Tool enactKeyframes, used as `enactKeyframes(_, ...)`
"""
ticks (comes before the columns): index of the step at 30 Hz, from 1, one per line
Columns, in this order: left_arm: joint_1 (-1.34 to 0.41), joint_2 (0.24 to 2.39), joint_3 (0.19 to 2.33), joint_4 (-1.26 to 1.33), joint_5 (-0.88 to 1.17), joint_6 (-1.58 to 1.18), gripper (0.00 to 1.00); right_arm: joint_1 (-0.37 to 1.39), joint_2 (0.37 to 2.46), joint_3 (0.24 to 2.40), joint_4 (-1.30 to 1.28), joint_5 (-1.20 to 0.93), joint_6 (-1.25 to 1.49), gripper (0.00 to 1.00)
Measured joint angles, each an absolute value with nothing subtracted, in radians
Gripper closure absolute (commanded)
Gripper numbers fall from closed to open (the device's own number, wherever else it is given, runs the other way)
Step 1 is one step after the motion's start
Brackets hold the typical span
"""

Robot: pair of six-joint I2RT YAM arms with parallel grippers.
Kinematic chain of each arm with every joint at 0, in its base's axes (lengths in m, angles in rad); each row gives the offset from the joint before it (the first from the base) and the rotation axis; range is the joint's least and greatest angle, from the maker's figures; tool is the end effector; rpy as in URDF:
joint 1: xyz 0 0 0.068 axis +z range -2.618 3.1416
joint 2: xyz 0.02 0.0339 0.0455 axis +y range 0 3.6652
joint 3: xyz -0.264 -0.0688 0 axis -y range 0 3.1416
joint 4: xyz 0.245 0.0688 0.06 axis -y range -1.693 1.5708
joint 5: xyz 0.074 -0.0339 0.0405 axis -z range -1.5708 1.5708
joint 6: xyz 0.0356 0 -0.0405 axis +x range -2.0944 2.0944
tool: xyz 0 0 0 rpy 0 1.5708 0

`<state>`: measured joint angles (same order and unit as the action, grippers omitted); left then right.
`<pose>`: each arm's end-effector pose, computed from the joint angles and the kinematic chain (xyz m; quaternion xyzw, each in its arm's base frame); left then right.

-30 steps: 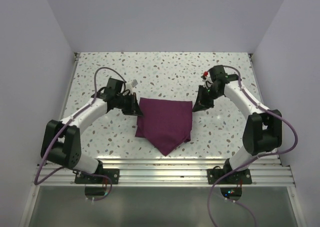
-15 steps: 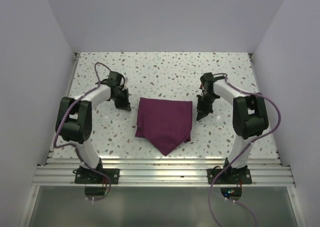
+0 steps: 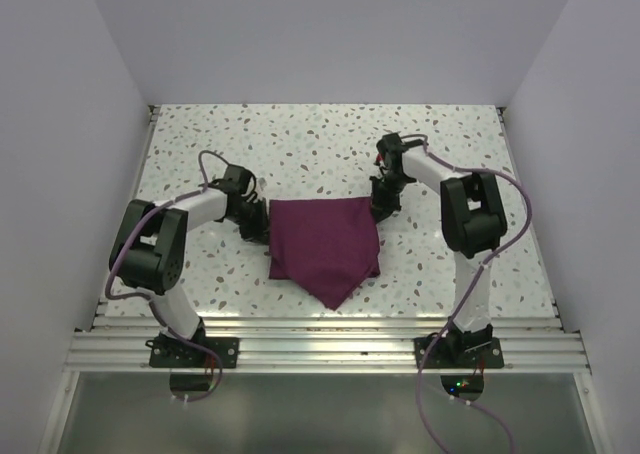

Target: Prepare the surgical pack

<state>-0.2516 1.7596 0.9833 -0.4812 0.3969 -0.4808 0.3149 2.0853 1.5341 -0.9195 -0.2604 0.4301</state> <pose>0.3058 -0.0928 0.1423 -0.0802 0.9655 -0.2366 0.0731 0.3783 0.1329 0.1583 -0.0505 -0.9890 -0.1388 0.0010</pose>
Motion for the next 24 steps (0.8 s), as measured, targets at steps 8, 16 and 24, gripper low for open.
enactKeyframes(8,-0.298,1.661,0.886,-0.482,0.335,-0.542,0.93,0.325,2.32,1.892,-0.96,-0.332,0.462,0.96)
enactKeyframes(16,-0.22,1.261,0.785,-0.678,0.162,-0.587,0.67,0.249,2.333,2.012,-0.978,-0.253,0.472,0.48)
enactKeyframes(24,-0.285,1.141,0.91,-0.746,0.164,-0.505,0.41,0.096,2.004,1.669,-0.984,-0.234,0.444,0.01)
